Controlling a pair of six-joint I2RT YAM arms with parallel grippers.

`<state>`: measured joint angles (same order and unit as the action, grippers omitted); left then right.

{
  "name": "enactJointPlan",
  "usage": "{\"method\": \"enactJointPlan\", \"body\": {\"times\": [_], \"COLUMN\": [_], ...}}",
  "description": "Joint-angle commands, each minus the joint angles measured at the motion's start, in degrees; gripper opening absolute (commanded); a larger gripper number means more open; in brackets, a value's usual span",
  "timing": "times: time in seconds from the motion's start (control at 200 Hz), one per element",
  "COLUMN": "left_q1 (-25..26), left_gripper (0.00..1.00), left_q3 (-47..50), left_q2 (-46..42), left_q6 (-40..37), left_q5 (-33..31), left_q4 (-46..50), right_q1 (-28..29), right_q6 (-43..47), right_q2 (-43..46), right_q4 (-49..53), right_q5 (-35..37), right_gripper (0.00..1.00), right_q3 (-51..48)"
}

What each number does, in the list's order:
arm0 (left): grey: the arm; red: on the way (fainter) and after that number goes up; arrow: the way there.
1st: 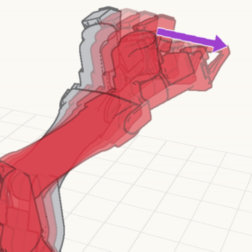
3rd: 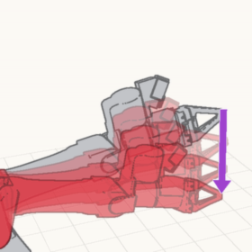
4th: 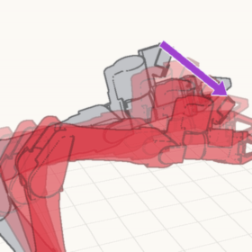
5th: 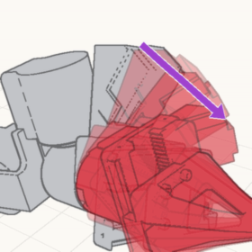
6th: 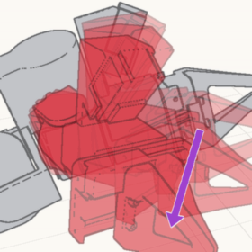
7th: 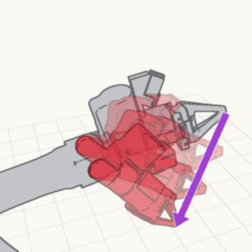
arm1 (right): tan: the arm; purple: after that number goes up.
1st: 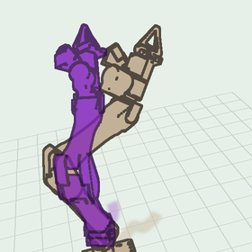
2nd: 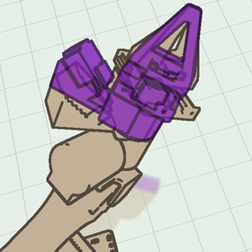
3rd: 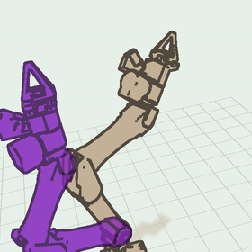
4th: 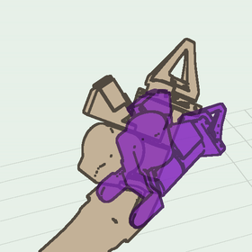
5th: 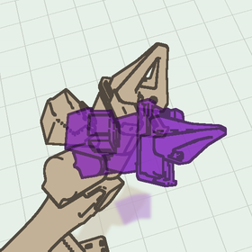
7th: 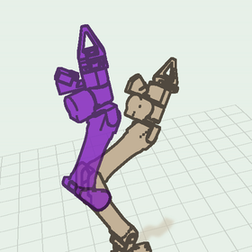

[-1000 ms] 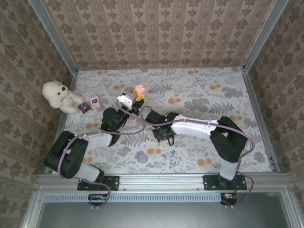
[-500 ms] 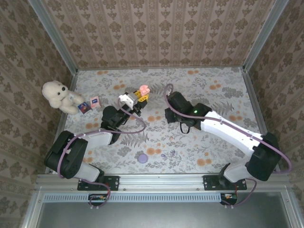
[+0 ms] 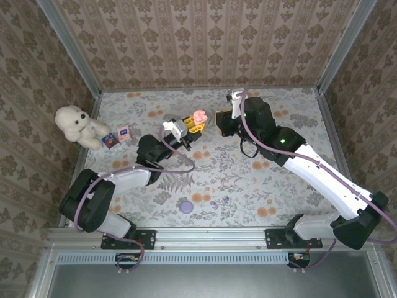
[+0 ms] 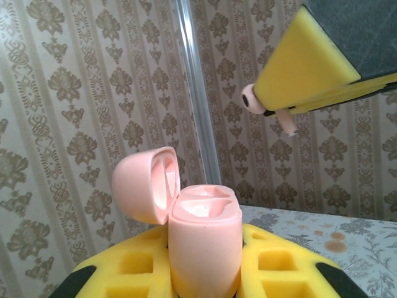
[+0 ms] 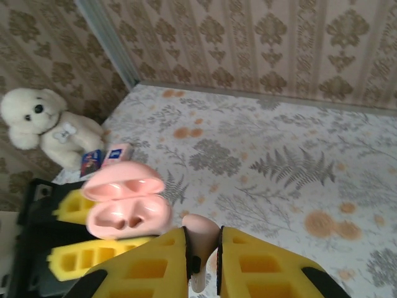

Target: Insert wireless bluetooth earbuds into charging case

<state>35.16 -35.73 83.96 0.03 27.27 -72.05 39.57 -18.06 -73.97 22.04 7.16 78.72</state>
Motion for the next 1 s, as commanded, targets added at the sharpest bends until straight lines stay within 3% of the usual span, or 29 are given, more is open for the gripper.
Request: {"method": "enactJointPlan", "body": {"times": [0.0,0.345,0.995], "left_q1": [1.03,3.14,4.47], "left_gripper": [0.00,0.00,0.00], "left_q3": [-2.71,-5.91,-6.55], "left_q2": [0.74,2.17,2.33], "left_q6": [0.40,3.25,4.80], "left_q5": [2.24,3.30,4.00], "left_q4": [-0.72,-0.17,0.63], "right_q1": [-0.24,-0.21,-1.15], "right_q6": [2.74,5.40,5.77], "right_q2": [1.29,3.65,6.08], "right_q4": [-5.36,-12.90,-22.29], "right_q5": [-5.80,-11.53,-9.82], "right_gripper": [0.18,0.18,0.17], "right_q3": [0.32,-4.80,-12.18]}}
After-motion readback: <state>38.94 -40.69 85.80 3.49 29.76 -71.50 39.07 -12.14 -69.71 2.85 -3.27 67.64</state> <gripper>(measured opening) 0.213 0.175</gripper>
